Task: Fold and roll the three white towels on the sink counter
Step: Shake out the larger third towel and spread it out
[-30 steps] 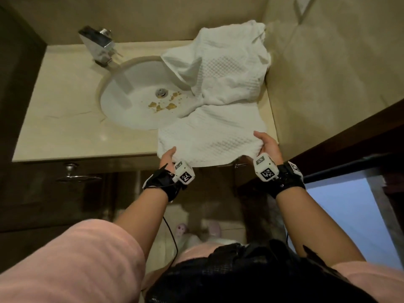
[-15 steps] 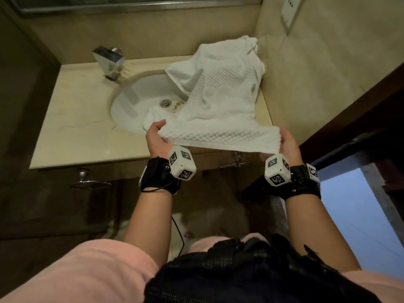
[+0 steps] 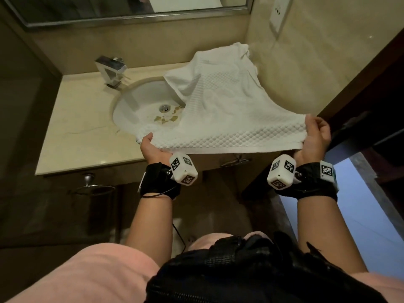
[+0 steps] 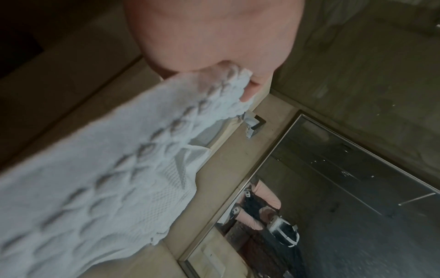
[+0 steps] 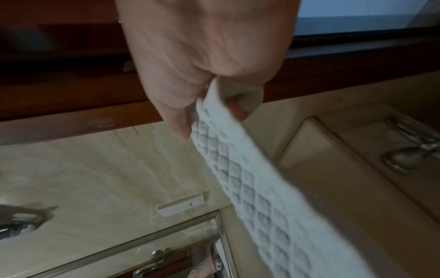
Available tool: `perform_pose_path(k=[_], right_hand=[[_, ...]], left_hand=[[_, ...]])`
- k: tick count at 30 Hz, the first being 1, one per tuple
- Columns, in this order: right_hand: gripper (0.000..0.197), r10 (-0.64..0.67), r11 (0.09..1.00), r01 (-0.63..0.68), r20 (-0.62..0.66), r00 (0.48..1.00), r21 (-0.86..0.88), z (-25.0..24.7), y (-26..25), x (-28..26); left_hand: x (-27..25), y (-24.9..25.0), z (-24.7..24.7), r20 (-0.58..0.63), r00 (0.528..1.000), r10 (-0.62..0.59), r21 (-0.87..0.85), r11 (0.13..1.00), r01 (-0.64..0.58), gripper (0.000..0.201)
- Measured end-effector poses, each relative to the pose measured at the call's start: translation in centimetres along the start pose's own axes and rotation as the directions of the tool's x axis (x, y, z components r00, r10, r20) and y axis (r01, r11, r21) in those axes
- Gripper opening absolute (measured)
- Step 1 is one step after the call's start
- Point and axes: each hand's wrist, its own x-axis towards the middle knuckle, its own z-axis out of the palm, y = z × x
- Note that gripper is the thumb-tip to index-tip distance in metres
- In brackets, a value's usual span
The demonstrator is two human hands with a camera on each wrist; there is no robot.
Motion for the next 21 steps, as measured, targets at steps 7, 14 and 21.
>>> perform_pose_path(k=[7, 14, 21], right_hand=[[0.024, 0.286, 0.838, -0.360, -0.231, 0.930, -0.411, -3.2, 4.4, -1.2], [0.041, 0.294, 0.702, -0.460, -0.366, 0.883, -0.543, -5.3, 6.6, -2.2], [0.045, 0.355, 0.711, -0.506, -0.372, 0.858, -0.489, -6.2, 6.0, -4.6]], left_hand=[[1.5, -1.3, -3.9, -0.078, 0.997, -0.029, 0.126, 0.991, 0.039, 0.047], [3.5, -1.5, -6.7, -0.300, 0.950, 0.087, 0.221, 0.975, -0.019, 0.043], [1.5, -1.7, -6.7, -0.280, 0.952, 0.127, 0.381, 0.924, -0.011, 0.037]])
